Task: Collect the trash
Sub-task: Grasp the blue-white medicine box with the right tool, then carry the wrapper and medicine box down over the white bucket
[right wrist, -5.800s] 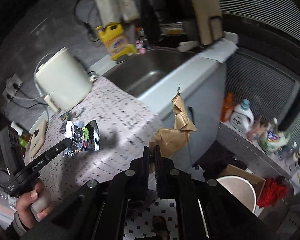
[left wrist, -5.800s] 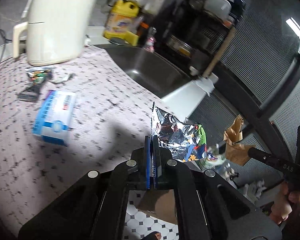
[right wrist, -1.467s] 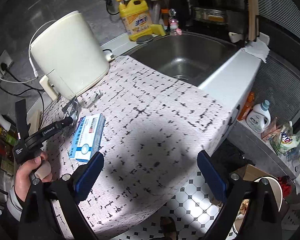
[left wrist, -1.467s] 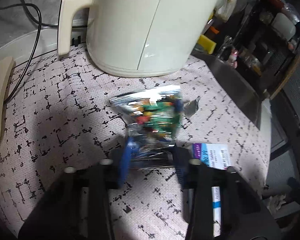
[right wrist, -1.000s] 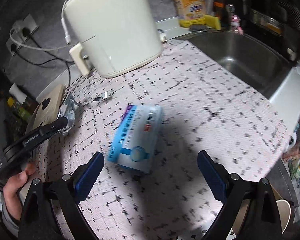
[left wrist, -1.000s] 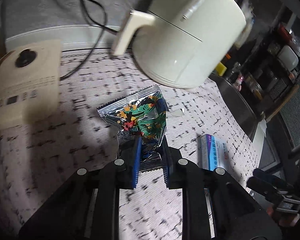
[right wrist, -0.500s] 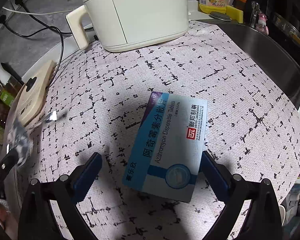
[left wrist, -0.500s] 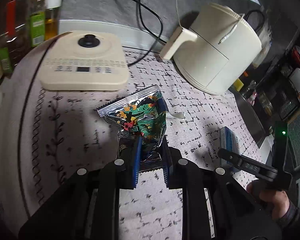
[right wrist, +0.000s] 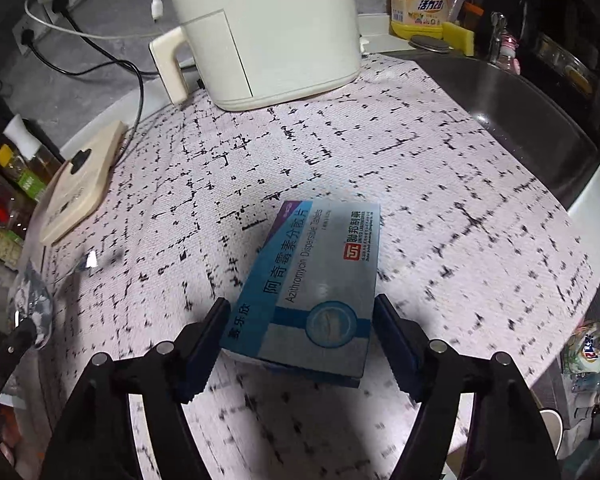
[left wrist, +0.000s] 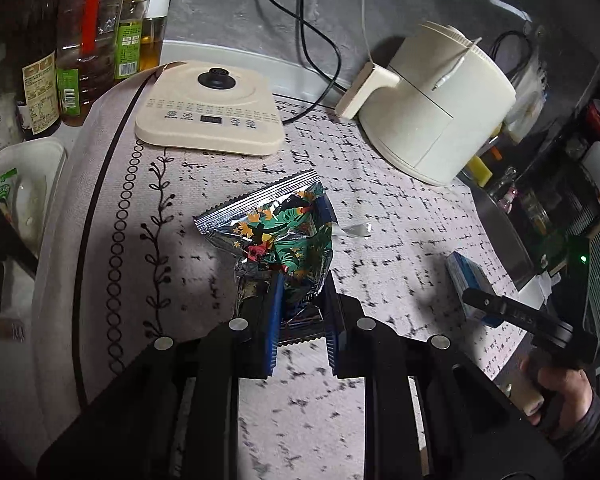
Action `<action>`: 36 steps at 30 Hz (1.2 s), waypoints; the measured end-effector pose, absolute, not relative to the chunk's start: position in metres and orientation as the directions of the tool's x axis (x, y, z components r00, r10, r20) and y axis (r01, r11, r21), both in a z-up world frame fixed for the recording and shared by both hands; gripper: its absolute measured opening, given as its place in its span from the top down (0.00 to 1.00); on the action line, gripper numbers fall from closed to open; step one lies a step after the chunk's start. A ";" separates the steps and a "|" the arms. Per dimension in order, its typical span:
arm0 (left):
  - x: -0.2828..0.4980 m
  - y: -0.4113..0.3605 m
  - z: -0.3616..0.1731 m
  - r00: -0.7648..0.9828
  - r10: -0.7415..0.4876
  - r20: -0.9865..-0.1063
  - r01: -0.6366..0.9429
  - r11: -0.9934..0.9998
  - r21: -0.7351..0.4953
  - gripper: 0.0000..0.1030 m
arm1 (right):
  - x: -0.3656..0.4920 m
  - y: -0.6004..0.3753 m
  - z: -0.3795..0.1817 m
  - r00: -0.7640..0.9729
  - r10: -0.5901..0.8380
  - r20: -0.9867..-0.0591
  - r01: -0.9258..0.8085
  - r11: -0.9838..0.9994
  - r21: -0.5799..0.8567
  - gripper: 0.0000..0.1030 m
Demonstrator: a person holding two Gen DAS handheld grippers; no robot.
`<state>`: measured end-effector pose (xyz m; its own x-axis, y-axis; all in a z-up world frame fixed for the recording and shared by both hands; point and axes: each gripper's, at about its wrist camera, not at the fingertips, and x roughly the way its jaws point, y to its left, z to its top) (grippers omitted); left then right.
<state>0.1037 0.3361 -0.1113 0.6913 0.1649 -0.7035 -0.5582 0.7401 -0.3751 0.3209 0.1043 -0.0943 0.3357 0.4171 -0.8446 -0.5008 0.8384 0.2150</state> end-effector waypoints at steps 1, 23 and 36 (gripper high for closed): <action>0.105 0.330 -0.110 0.694 0.163 -0.701 -0.554 0.743 -0.376 0.81 | 0.316 0.094 -0.090 0.338 0.434 -0.835 -0.507 0.831 0.227 0.31; 0.145 0.173 -0.079 0.710 0.066 -0.701 -0.395 0.861 -0.320 0.81 | 0.288 -0.084 -0.060 0.366 0.537 -0.760 -0.486 0.807 0.337 0.32; 0.175 0.071 -0.087 0.703 -0.069 -0.708 -0.247 0.910 -0.334 0.81 | 0.275 -0.216 -0.087 0.410 0.455 -0.790 -0.336 0.881 0.334 0.32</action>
<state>0.1745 0.0713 -0.0874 0.7031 -0.0692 -0.7077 -0.2470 0.9095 -0.3343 0.2752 -0.2158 -0.0874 0.4103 0.4555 -0.7900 -0.3356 0.8809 0.3336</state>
